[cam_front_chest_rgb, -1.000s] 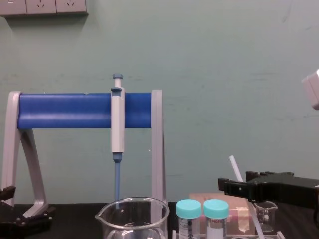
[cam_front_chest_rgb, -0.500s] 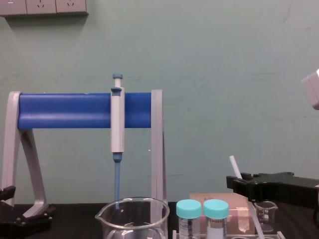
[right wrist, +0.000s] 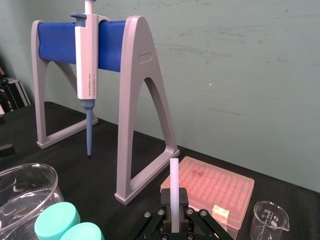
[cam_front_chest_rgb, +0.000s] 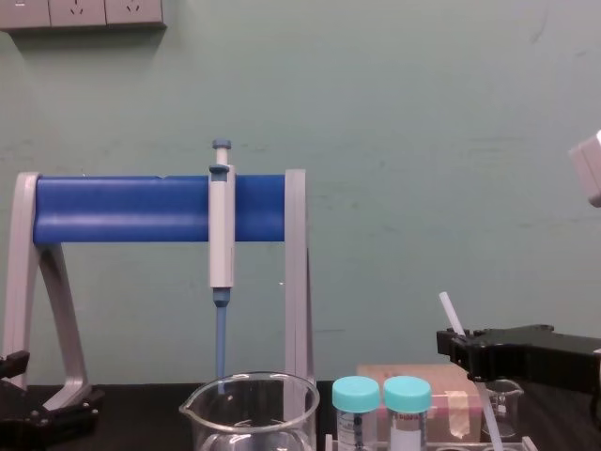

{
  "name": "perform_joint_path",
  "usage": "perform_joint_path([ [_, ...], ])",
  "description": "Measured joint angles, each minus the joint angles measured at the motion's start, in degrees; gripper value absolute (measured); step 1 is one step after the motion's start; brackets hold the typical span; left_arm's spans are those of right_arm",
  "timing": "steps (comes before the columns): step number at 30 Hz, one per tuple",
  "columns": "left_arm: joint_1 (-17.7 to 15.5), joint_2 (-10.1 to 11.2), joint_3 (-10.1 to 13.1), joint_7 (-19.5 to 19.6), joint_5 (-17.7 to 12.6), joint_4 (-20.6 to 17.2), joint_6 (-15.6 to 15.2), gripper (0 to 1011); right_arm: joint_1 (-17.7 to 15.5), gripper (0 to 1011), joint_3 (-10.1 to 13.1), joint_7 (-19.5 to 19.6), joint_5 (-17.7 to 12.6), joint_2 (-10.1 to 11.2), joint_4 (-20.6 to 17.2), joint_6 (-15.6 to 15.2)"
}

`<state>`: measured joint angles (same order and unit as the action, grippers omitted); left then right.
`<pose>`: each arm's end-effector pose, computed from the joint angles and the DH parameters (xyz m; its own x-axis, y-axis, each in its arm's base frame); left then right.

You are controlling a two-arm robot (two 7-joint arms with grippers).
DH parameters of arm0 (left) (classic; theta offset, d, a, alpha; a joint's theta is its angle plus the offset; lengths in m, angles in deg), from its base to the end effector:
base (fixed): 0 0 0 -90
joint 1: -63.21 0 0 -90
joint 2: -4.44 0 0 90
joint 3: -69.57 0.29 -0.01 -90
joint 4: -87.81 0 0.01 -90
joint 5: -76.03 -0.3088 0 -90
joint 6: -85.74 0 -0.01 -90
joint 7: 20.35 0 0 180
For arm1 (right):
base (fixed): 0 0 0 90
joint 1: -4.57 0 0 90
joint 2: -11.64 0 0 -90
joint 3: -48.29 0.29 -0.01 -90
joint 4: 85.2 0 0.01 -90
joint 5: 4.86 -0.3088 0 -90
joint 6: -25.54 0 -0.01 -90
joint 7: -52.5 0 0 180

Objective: Pick up the stirring rod with one hand, then place it down.

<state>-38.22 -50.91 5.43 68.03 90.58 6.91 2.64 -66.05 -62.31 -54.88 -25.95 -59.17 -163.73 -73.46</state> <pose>0.3581 0.0827 -0.3023 0.2922 0.8803 0.3738 -0.9553 0.2872 0.0704 0.4090 -0.0130 -0.2606 0.5335 -0.8458 0.0081 0.8375 0.5269 -0.1452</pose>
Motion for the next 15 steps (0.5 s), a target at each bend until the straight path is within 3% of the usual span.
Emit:
perform_joint_path([
  [6, 0.00, 0.00, 0.00, 0.00, 0.00, 0.00, 0.00, 1000, -0.45, 80, 0.48, -0.34, 0.19, -0.36, 0.00, 1.53],
  [15, 0.00, 0.00, 0.00, 0.00, 0.00, 0.00, 0.00, 1000, -2.50, 80, 1.75, -2.48, 0.35, -1.22, -1.18, 8.49],
])
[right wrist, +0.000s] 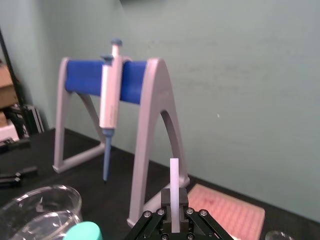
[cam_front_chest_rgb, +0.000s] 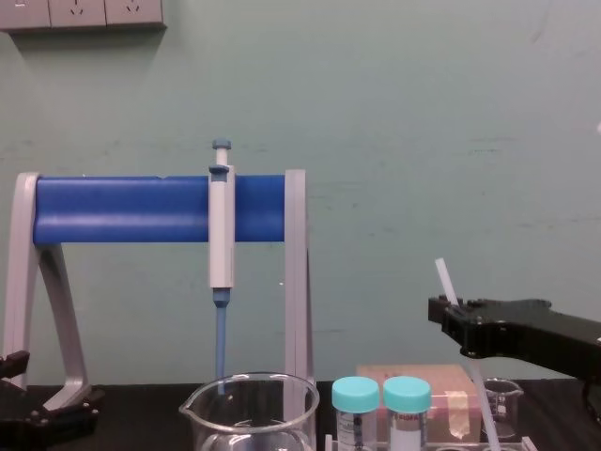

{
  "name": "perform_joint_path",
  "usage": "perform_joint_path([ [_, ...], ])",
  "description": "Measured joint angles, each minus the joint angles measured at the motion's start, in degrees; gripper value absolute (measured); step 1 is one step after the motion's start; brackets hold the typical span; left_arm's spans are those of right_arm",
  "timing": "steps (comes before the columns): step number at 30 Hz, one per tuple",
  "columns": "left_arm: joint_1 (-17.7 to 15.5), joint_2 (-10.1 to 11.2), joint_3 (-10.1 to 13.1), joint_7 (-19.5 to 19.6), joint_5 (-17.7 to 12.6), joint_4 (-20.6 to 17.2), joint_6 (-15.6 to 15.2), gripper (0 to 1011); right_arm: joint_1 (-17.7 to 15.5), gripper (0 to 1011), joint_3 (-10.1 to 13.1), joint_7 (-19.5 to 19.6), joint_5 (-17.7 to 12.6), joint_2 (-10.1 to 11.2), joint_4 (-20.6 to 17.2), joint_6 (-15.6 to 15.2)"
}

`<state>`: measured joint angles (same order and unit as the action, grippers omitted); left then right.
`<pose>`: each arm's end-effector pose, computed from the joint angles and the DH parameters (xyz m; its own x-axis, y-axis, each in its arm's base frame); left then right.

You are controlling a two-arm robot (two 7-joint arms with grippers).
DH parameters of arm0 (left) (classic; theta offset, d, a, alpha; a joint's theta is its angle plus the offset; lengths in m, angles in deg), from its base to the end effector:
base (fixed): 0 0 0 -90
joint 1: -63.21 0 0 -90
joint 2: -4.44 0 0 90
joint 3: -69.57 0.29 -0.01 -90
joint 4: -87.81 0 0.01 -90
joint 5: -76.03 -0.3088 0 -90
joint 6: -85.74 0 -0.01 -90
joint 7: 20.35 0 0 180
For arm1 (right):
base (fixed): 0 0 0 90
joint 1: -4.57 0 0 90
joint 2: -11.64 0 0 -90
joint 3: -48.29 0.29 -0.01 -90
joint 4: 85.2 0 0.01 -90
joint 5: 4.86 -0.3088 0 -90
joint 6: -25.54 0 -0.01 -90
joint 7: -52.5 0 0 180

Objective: Pick up the stirring rod with one hand, then place it down.

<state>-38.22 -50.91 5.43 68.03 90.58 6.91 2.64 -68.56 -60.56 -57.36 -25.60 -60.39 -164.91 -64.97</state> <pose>0.3581 0.0827 -0.3023 0.2922 0.8803 0.3738 -0.9553 0.2872 0.0704 0.3993 -0.0112 -0.2672 0.5615 -0.8272 0.0209 0.8274 0.5615 -0.0024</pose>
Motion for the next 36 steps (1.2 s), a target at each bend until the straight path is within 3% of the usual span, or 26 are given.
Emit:
perform_joint_path([
  [8, 0.00, 0.00, 0.00, 0.00, 0.00, 0.00, 0.00, 1000, -1.72, 80, 0.77, -1.57, 0.78, -0.07, -1.29, 6.22],
  [18, 0.00, 0.00, 0.00, 0.00, 0.00, 0.00, 0.00, 1000, -2.47, 80, 3.25, -1.64, 0.99, -0.29, -5.38, 10.44],
  [28, 0.00, 0.00, 0.00, 0.00, 0.00, 0.00, 0.00, 1000, -3.12, 80, 5.97, -1.48, 0.04, -0.18, -10.53, 11.97],
  [36, 0.00, 0.00, 0.00, 0.00, 0.00, 0.00, 0.00, 1000, -3.93, 80, 6.96, -0.95, 0.10, -0.11, -12.31, 12.02],
])
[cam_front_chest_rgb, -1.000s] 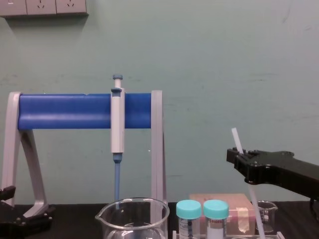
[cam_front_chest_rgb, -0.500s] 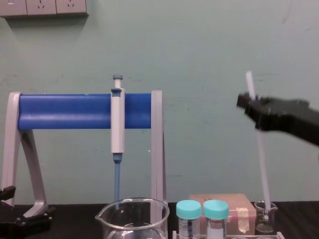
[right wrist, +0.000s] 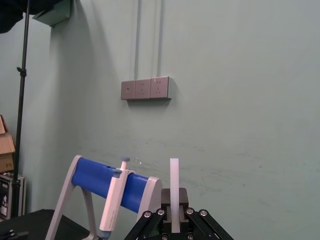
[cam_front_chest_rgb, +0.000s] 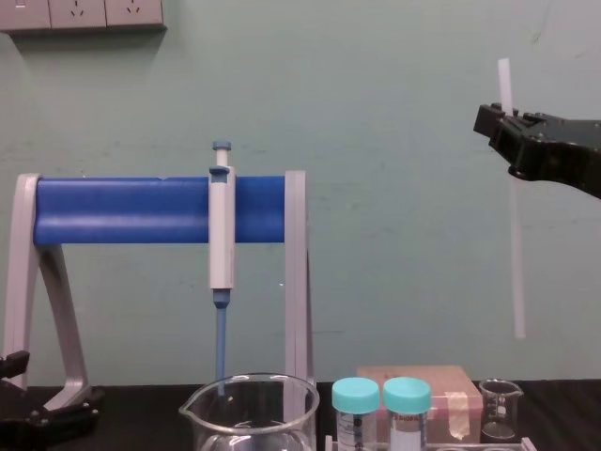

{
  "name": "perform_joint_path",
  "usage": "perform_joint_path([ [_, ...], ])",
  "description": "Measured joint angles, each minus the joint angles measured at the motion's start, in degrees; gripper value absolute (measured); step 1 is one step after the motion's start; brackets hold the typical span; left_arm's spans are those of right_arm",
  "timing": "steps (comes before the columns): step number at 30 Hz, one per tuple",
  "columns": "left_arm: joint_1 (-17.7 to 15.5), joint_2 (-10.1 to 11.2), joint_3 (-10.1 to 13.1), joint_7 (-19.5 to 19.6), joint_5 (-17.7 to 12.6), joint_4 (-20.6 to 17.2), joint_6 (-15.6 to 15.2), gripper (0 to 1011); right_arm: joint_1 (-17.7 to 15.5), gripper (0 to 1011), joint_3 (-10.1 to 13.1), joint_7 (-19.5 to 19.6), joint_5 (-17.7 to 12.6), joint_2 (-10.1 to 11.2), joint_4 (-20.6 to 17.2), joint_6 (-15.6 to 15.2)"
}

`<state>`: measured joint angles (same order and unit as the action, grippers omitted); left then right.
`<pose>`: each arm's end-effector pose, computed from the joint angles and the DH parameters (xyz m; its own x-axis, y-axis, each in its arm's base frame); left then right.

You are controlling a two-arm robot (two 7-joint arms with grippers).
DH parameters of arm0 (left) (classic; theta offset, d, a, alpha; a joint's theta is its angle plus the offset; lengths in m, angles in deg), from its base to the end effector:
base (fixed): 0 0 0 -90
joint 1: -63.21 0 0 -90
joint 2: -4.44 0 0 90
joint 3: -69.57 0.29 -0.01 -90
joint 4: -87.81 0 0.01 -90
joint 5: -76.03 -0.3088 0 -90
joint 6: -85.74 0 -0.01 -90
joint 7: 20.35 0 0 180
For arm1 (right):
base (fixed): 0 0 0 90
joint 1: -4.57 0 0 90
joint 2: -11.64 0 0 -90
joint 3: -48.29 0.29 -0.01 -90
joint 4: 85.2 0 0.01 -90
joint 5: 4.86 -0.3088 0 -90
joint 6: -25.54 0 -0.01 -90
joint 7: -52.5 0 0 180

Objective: Pick up the stirring rod with one hand, then place it down.

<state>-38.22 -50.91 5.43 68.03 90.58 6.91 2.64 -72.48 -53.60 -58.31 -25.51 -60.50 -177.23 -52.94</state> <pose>0.3581 0.0827 -0.3023 0.2922 0.8803 0.3738 -0.9553 0.2872 0.0704 0.3794 -0.0242 -0.2140 0.5194 -0.8449 0.1284 0.7691 0.5276 0.3606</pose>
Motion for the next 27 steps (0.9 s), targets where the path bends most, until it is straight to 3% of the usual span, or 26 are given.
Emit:
perform_joint_path([
  [27, 0.00, 0.00, 0.00, 0.00, 0.00, 0.00, 0.00, 1000, -1.23, 80, 0.59, 0.45, 0.65, -0.13, -1.29, -0.82],
])
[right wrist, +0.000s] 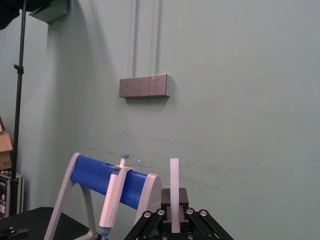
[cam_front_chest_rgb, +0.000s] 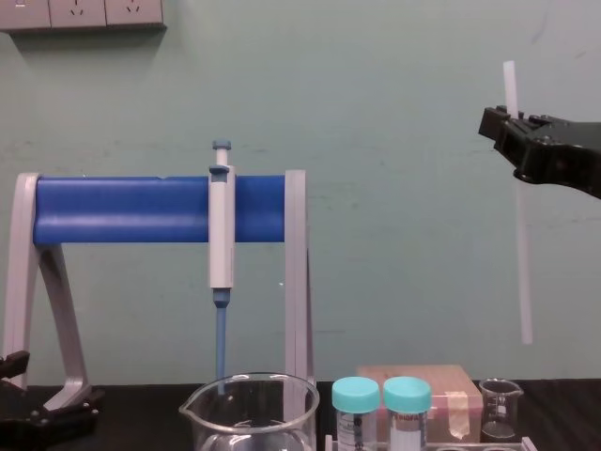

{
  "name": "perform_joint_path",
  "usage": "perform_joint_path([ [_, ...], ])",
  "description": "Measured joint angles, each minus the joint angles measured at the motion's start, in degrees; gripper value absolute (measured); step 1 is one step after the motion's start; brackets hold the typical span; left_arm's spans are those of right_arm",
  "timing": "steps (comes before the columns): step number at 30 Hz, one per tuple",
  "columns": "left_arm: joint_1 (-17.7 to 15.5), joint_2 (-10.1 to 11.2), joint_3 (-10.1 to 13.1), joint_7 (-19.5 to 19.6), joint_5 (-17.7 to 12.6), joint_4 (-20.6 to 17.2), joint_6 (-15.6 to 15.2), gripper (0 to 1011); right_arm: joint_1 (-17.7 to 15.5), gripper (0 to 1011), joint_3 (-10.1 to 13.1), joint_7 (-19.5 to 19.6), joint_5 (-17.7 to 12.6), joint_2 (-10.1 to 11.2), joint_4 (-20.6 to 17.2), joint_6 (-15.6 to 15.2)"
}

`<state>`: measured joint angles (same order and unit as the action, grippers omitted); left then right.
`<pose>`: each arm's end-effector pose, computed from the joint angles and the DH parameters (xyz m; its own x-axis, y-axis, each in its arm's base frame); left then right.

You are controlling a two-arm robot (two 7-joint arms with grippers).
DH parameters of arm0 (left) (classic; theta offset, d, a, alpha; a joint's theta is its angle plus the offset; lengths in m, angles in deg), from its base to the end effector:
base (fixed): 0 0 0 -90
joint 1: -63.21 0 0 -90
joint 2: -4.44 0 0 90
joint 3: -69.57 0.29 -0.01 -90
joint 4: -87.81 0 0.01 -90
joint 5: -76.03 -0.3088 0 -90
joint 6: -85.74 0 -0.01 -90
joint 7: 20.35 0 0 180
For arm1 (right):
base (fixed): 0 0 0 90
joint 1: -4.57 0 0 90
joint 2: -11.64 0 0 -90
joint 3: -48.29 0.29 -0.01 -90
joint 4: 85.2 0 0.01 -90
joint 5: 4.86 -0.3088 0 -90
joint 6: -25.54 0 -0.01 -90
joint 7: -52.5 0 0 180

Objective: Pick up the stirring rod with one hand, then place it down.

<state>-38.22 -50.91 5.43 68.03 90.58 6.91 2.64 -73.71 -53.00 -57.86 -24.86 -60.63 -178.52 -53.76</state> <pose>0.3581 0.0827 -0.3023 0.2922 0.8803 0.3738 -0.9553 0.2872 0.0704 0.3737 -0.0245 -0.2145 0.5112 -0.8501 0.1266 0.7784 0.5204 0.3512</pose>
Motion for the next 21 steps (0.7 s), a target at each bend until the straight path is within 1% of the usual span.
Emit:
perform_joint_path([
  [21, 0.00, 0.00, 0.00, 0.00, 0.00, 0.00, 0.00, 1000, 0.80, 80, -0.22, -0.22, -0.03, -0.12, 0.62, -0.14],
])
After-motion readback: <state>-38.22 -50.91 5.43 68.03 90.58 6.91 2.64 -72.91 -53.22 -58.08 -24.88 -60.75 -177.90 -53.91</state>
